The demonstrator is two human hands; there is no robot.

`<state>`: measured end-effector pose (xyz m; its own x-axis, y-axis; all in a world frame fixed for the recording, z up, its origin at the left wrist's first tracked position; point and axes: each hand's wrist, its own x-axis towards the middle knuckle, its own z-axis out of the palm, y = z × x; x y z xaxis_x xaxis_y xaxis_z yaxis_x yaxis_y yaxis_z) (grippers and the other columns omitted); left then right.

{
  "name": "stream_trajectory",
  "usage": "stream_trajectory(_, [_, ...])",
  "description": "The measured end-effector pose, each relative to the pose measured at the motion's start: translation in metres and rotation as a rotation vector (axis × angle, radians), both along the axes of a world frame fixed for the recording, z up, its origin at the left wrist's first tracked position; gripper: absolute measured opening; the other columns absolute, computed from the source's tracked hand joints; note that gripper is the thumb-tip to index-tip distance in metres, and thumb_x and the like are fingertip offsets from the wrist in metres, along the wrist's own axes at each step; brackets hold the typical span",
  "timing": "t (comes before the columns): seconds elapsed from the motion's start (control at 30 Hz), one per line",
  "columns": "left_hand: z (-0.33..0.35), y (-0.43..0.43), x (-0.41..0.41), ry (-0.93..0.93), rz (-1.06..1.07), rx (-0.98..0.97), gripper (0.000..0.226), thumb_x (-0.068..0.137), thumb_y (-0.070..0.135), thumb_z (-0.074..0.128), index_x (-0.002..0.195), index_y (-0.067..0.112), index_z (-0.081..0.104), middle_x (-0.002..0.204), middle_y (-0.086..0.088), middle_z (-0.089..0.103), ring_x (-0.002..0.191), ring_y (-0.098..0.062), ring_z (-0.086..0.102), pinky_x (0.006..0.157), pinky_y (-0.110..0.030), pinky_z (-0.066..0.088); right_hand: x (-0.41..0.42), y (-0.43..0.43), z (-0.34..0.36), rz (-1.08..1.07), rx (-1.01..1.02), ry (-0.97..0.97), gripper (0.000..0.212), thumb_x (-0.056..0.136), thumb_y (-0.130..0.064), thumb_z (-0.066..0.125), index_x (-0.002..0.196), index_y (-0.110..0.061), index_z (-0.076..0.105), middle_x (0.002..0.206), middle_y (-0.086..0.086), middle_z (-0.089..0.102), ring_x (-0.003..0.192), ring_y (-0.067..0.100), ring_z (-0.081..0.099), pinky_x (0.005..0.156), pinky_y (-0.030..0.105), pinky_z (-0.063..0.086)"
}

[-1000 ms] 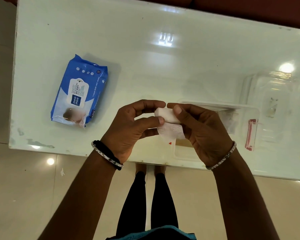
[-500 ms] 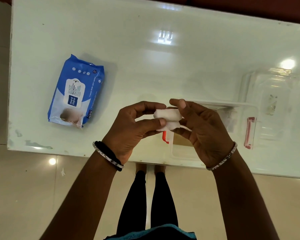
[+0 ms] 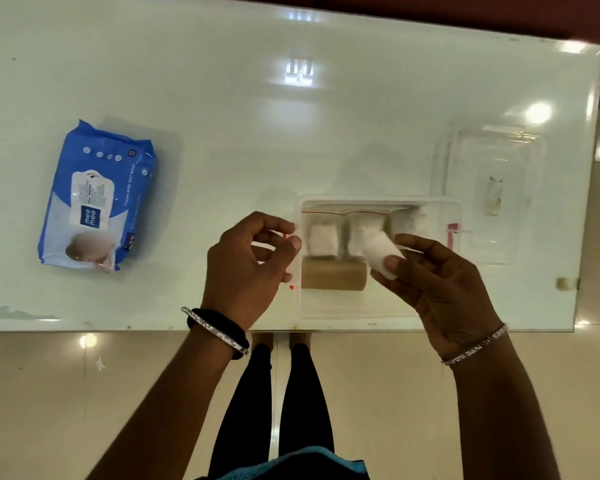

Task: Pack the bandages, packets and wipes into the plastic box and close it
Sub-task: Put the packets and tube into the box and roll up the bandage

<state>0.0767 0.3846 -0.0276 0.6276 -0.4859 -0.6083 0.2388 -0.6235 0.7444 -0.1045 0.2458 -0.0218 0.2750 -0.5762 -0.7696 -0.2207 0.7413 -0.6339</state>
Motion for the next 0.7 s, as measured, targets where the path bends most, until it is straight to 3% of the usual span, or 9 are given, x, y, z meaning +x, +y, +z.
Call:
stream_trajectory(0.1, [-0.01, 0.001, -0.01, -0.255, -0.125, 0.182, 0.033, 0.077, 0.035, 0.076, 0.105, 0.026, 0.061, 0.092, 0.004, 0.062, 0.067, -0.009, 0.064, 0.06, -0.027, 0.054, -0.023, -0.007, -0.009, 0.003, -0.116, 0.182, 0.044, 0.078, 0.01, 0.07, 0.119, -0.005, 0.066, 0.111, 0.019, 0.062, 0.099, 0.032, 0.066, 0.099, 0.05, 0.052])
stream_trajectory(0.2, [-0.017, 0.001, -0.017, -0.304, -0.178, 0.268, 0.046, 0.076, 0.038, 0.076, 0.114, 0.025, 0.054, 0.1, 0.005, 0.057, 0.07, -0.002, 0.06, 0.059, -0.023, 0.046, -0.027, -0.003, -0.019, 0.195, -0.243, 0.407, 0.036, 0.085, 0.005, 0.067, 0.118, -0.009, 0.069, 0.113, 0.012, 0.07, 0.099, 0.027, 0.069, 0.098, 0.047, 0.052])
stream_trajectory(0.3, [-0.02, 0.0, -0.019, -0.262, -0.157, 0.268, 0.041, 0.078, 0.034, 0.075, 0.112, 0.024, 0.053, 0.096, 0.004, 0.062, 0.07, -0.006, 0.063, 0.065, -0.034, 0.054, -0.017, 0.006, -0.034, 0.508, -0.445, 0.779, 0.028, 0.086, -0.008, 0.065, 0.11, -0.019, 0.074, 0.105, 0.01, 0.075, 0.097, 0.029, 0.069, 0.084, 0.027, 0.049])
stream_trajectory(0.37, [-0.02, -0.001, -0.019, -0.192, -0.141, 0.25, 0.034, 0.082, 0.03, 0.073, 0.11, 0.023, 0.054, 0.086, 0.007, 0.064, 0.071, -0.013, 0.067, 0.068, -0.044, 0.059, -0.005, 0.012, -0.044, 0.585, -0.472, 0.91, 0.026, 0.087, -0.009, 0.06, 0.111, -0.015, 0.071, 0.108, 0.014, 0.07, 0.101, 0.033, 0.065, 0.079, 0.027, 0.044])
stream_trajectory(0.47, [-0.02, -0.004, -0.021, -0.146, -0.165, 0.242, 0.027, 0.087, 0.027, 0.068, 0.11, 0.022, 0.054, 0.081, 0.01, 0.065, 0.069, -0.019, 0.071, 0.069, -0.047, 0.06, 0.008, 0.014, -0.055, 0.638, -0.421, 1.014, 0.02, 0.091, -0.013, 0.057, 0.109, -0.009, 0.063, 0.112, 0.014, 0.066, 0.106, 0.034, 0.061, 0.085, 0.036, 0.045])
stream_trajectory(0.7, [-0.023, -0.005, -0.017, -0.122, -0.182, 0.244, 0.025, 0.087, 0.026, 0.066, 0.109, 0.023, 0.054, 0.078, 0.003, 0.069, 0.069, -0.023, 0.072, 0.073, -0.046, 0.059, 0.012, 0.013, -0.072, 0.738, -0.311, 1.039, 0.029, 0.084, -0.022, 0.07, 0.113, -0.018, 0.063, 0.112, 0.009, 0.069, 0.11, 0.033, 0.06, 0.083, 0.033, 0.046])
